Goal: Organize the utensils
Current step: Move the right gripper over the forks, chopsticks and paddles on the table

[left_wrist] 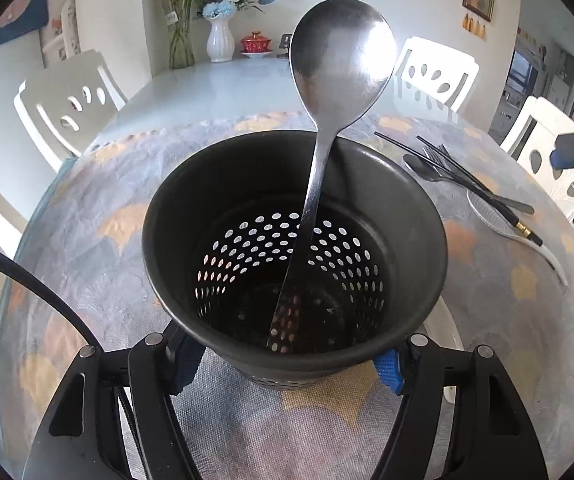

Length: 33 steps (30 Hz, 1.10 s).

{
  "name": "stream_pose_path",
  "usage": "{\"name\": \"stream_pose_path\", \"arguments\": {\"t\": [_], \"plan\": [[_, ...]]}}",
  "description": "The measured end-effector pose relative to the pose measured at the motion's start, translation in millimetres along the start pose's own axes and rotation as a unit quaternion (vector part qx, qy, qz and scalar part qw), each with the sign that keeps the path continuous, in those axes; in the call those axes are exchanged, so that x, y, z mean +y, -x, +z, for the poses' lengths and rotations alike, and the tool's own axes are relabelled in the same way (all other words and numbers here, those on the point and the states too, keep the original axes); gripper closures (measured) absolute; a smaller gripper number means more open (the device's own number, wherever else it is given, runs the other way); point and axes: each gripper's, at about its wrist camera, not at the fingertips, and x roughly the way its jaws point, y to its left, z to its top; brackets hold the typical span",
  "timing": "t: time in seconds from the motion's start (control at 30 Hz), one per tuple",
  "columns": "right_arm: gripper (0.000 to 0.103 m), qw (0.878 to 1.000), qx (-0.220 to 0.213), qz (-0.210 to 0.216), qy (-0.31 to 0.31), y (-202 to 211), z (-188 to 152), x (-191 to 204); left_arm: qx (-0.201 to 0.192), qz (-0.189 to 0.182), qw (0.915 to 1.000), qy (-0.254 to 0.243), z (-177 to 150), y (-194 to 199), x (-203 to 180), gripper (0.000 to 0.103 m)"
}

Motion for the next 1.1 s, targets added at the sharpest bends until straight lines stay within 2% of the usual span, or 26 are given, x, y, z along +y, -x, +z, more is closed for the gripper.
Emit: {"name": "stream_pose_path", "arguments": {"t": [0.13,0.3,0.57,0.67,0.93,1.1], "plan": [[0.053,1.000,0.022,-0.014,0.011,-20,-2,1,-0.001,0.002,1.0000,-0.002,0,0,0,0.035],[0.053,0.998,0.035,-0.040,0.031,-40,15,2,0.000,-0.001,1.0000,0.001,-1,1,1,0.035],[0.055,0.997,0.048,-0.036,0.051,-64,50,4,0.008,-0.007,0.9999,0.008,0,-2,4,0.035],[0.060,0.996,0.065,-0.024,0.059,-72,46,11,0.008,-0.008,0.9999,0.009,0,-2,5,0.035],[0.061,0.987,0.119,-0.002,0.106,-108,28,27,0.008,-0.008,0.9999,0.009,0,-1,5,0.035],[0.061,0.981,0.131,-0.025,0.142,-121,26,23,0.008,-0.008,0.9999,0.009,0,-1,5,0.035]]}}
